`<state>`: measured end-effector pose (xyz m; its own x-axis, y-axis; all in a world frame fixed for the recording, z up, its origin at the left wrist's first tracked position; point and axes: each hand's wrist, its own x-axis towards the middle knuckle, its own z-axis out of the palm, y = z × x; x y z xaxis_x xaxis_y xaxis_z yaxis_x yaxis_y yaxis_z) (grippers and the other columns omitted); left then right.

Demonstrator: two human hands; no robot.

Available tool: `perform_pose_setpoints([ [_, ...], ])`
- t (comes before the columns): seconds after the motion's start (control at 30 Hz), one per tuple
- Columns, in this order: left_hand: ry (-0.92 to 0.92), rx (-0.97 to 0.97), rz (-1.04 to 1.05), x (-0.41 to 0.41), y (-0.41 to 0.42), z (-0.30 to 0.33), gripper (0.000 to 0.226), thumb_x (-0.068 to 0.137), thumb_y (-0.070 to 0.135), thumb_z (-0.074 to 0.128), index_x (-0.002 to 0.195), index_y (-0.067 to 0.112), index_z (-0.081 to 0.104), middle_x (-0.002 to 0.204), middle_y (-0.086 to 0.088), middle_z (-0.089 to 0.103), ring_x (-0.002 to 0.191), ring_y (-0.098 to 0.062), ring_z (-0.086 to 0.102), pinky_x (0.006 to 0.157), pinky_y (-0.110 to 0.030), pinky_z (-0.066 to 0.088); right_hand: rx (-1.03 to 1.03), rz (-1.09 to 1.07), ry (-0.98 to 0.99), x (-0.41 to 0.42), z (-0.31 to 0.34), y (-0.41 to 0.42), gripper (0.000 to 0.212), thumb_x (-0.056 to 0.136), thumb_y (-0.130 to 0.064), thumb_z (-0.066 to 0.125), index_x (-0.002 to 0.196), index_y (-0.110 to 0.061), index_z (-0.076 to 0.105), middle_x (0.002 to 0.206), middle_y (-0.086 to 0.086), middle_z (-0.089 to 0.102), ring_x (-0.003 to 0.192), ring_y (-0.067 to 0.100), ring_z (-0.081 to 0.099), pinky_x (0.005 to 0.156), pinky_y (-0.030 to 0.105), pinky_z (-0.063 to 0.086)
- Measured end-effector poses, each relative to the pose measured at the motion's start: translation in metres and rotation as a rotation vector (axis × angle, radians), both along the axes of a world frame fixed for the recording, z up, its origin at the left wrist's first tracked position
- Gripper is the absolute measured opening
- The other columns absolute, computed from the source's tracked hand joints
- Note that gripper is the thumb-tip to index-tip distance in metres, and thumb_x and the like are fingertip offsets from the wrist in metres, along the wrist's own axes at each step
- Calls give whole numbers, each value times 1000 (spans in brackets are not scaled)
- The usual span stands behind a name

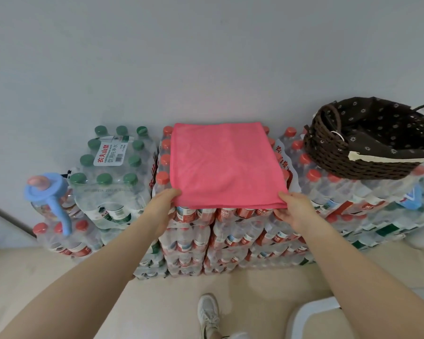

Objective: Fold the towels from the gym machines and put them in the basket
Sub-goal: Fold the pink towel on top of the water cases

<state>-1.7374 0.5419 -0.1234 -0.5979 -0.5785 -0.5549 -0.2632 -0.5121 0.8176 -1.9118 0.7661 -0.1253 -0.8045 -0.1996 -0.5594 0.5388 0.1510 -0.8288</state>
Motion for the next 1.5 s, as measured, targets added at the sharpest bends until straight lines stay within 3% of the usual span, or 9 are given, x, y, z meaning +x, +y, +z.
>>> perform_pose_setpoints([
  [0.27,134,24,-83,-1,-8,-7,12,90,9,50,80,17,51,93,1,57,89,-14,53,82,-27,45,94,57,126,2,9,1,19,92,-4,50,108,-12,42,113,11,48,80,16,53,64,28,49],
  [0.4,245,120,5,-3,-6,-6,13,91,7,42,88,18,50,102,-2,55,88,-14,53,82,-32,49,88,19,146,-1,10,4,29,90,-4,54,113,-13,39,118,14,45,84,19,54,65,29,50],
  [0.6,345,297,-21,5,-5,-4,11,94,16,38,95,20,48,85,0,50,64,-11,41,44,-18,46,24,172,200,2,16,9,19,90,4,50,81,-13,51,115,14,46,86,20,53,69,27,50],
  [0.83,48,-98,-42,12,-6,-14,17,91,20,52,74,18,51,86,0,57,82,-16,50,82,-33,42,31,221,185,10,18,18,23,87,12,48,83,-8,58,115,14,51,83,16,55,74,25,50],
  [1.03,-33,-246,-54,28,-7,-12,22,90,16,56,72,13,45,74,-5,51,63,-15,52,66,-26,52,266,440,227,22,25,26,26,84,14,50,91,-6,64,117,10,50,104,26,55,96,35,47],
  [1.23,149,-240,-67,31,-10,10,17,93,9,49,81,19,46,80,-2,52,64,-12,51,53,-17,54,436,700,336,26,42,32,35,80,8,61,109,-12,62,111,8,60,98,22,61,85,28,51],
  [1.37,186,-197,-133,20,-24,28,16,94,10,47,83,11,59,83,-3,53,74,-14,48,69,-22,48,381,471,611,20,58,15,19,84,0,60,100,-9,67,93,7,63,80,15,54,65,20,42],
  [1.43,121,-321,-276,13,-32,42,17,87,15,59,102,8,62,94,-4,59,87,-16,53,85,-27,46,323,372,689,9,65,4,14,86,-1,58,94,-10,65,91,1,59,84,12,51,75,24,39],
  [1.5,-21,-539,-475,3,-40,58,36,78,17,70,111,18,56,101,-1,60,90,-14,58,82,-21,46,253,297,689,-8,68,-5,15,86,0,56,91,-14,61,98,-3,54,94,12,48,86,26,36],
])
